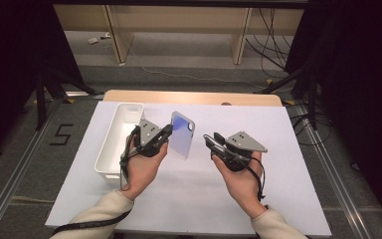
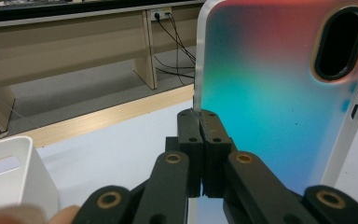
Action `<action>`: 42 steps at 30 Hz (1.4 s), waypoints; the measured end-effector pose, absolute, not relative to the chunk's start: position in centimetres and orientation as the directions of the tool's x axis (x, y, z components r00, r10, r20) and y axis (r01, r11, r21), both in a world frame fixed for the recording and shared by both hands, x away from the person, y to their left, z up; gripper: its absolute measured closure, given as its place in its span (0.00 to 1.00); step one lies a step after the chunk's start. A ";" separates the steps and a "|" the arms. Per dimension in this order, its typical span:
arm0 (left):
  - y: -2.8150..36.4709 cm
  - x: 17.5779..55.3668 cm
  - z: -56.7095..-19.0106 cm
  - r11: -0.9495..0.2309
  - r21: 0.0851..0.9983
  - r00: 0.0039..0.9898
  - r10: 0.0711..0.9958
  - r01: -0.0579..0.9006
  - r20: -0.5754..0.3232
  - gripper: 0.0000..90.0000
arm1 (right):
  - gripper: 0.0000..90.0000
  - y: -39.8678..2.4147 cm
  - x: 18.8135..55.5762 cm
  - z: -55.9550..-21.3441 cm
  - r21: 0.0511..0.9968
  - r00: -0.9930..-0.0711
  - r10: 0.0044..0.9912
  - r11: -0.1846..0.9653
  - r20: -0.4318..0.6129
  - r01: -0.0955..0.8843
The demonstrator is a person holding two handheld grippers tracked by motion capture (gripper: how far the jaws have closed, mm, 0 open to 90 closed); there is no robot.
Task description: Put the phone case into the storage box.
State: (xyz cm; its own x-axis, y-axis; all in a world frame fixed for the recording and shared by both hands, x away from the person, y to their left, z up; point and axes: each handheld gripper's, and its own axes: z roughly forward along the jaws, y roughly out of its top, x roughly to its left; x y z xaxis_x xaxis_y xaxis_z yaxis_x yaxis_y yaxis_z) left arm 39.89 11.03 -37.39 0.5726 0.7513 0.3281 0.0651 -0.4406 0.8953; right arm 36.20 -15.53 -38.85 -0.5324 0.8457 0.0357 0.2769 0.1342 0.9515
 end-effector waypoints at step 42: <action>12.8 38.2 -36.4 -0.072 0.974 0.398 0.917 0.216 -0.020 0.98 | 0.23 -20.5 33.7 -40.2 0.969 -0.607 0.794 0.154 -0.006 0.191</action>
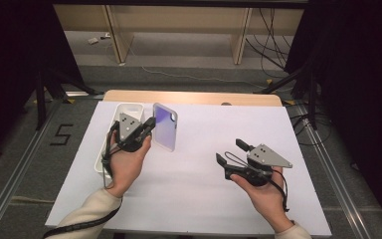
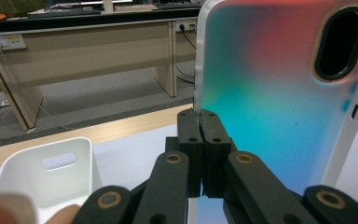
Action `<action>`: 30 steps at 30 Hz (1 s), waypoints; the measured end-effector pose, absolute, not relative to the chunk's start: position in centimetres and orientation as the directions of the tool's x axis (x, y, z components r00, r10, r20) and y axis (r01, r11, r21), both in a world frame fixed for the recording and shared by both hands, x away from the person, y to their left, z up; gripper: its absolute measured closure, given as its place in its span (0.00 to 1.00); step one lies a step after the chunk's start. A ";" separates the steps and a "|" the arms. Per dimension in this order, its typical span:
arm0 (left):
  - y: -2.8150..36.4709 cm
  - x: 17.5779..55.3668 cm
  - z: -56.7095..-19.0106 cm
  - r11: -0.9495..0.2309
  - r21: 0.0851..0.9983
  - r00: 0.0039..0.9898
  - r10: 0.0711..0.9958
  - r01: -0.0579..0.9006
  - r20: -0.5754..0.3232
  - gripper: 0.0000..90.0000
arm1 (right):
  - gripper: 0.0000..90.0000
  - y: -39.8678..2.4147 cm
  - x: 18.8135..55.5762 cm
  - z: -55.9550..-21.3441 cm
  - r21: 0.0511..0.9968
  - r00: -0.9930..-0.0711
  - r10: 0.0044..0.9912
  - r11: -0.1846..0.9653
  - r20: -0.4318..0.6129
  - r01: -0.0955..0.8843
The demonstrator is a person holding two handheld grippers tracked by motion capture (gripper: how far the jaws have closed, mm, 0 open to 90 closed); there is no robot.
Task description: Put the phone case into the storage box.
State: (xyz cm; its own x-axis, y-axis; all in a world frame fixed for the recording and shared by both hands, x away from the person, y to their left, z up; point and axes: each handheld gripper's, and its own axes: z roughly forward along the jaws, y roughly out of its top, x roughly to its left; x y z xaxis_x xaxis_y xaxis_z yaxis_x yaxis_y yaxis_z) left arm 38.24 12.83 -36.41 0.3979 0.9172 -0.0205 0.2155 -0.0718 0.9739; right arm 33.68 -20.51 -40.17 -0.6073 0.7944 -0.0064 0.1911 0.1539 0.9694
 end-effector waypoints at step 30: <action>15.4 38.9 -35.7 -0.039 0.977 0.319 0.947 0.212 -0.032 0.98 | 0.21 -21.1 32.6 -40.6 0.970 -0.617 0.787 0.154 -0.006 0.188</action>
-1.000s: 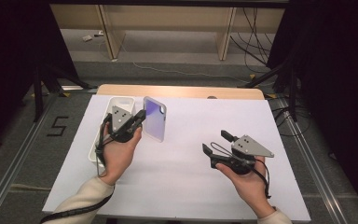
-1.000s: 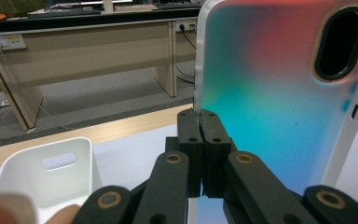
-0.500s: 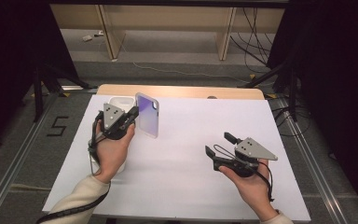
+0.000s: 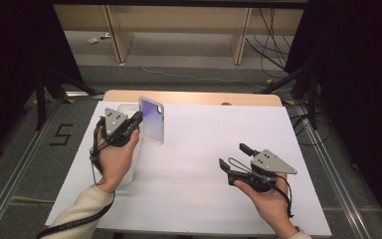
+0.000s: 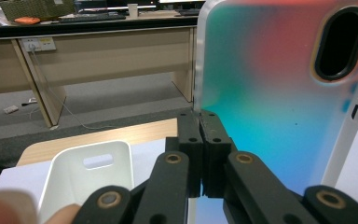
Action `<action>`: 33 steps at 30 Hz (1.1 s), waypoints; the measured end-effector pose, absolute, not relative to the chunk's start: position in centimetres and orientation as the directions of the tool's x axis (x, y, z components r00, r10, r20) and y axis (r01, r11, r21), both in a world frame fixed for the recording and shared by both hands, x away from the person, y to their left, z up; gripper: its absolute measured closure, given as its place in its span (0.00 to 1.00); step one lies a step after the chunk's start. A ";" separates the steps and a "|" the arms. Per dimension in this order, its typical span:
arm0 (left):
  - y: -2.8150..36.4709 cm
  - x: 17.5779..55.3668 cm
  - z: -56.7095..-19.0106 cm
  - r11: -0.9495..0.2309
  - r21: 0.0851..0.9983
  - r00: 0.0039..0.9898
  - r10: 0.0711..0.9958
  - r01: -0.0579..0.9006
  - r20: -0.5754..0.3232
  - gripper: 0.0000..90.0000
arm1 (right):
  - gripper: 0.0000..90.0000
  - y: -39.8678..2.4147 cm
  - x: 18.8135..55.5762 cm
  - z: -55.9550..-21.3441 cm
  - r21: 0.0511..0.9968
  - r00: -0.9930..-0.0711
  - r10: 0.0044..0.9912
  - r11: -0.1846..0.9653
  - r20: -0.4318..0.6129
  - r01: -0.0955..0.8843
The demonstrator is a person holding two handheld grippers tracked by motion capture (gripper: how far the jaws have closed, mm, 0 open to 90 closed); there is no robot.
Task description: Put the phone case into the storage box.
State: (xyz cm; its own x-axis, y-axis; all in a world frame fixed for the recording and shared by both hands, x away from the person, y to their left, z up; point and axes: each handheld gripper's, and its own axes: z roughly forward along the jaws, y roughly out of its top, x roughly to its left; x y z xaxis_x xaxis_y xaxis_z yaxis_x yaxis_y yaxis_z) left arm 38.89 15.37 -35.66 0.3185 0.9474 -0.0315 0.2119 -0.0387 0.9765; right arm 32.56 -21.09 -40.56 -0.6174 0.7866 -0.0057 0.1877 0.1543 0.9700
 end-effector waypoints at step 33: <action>18.1 39.9 -35.3 0.016 0.972 0.222 0.973 0.235 -0.069 0.98 | 0.20 -22.1 31.8 -40.9 0.968 -0.613 0.790 0.162 -0.010 0.193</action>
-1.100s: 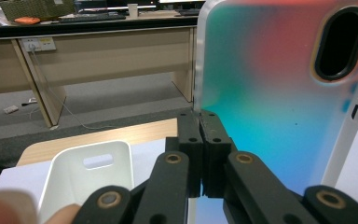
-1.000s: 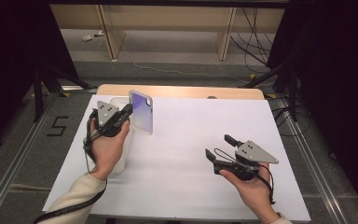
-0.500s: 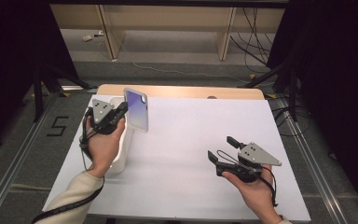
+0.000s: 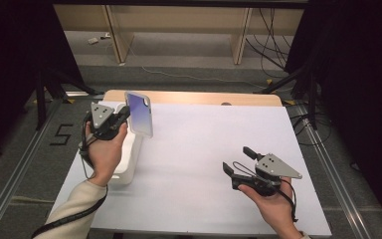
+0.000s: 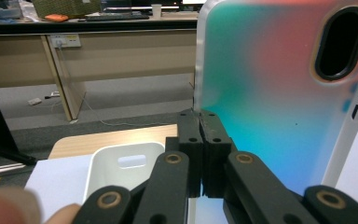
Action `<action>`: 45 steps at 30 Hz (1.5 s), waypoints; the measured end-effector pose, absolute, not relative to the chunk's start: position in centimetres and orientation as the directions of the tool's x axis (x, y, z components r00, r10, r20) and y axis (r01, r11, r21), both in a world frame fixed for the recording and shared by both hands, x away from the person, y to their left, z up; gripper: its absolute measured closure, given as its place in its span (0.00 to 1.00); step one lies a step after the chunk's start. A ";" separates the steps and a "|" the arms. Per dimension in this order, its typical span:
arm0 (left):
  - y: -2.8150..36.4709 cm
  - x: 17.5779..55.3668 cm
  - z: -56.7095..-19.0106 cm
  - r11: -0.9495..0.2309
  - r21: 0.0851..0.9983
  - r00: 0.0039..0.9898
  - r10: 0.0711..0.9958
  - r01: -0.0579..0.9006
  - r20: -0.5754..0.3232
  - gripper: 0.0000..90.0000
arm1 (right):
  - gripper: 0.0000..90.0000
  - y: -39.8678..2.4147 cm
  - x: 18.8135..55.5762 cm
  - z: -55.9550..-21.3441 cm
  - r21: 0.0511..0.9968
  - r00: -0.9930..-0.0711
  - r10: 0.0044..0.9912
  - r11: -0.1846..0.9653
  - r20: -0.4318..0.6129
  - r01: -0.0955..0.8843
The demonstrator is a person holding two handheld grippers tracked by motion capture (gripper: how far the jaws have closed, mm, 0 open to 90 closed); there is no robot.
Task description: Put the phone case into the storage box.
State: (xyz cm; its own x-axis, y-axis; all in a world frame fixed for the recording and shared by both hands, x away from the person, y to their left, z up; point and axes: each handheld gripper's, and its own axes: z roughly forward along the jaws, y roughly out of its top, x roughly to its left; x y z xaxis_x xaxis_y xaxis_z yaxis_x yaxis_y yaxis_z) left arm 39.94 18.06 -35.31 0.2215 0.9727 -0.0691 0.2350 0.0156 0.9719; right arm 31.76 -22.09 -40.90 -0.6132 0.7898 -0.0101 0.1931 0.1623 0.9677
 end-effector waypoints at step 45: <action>21.2 41.5 -35.1 0.050 0.972 0.118 0.990 0.231 -0.079 0.98 | 0.19 -23.0 31.2 -41.2 0.968 -0.607 0.794 0.151 0.003 0.202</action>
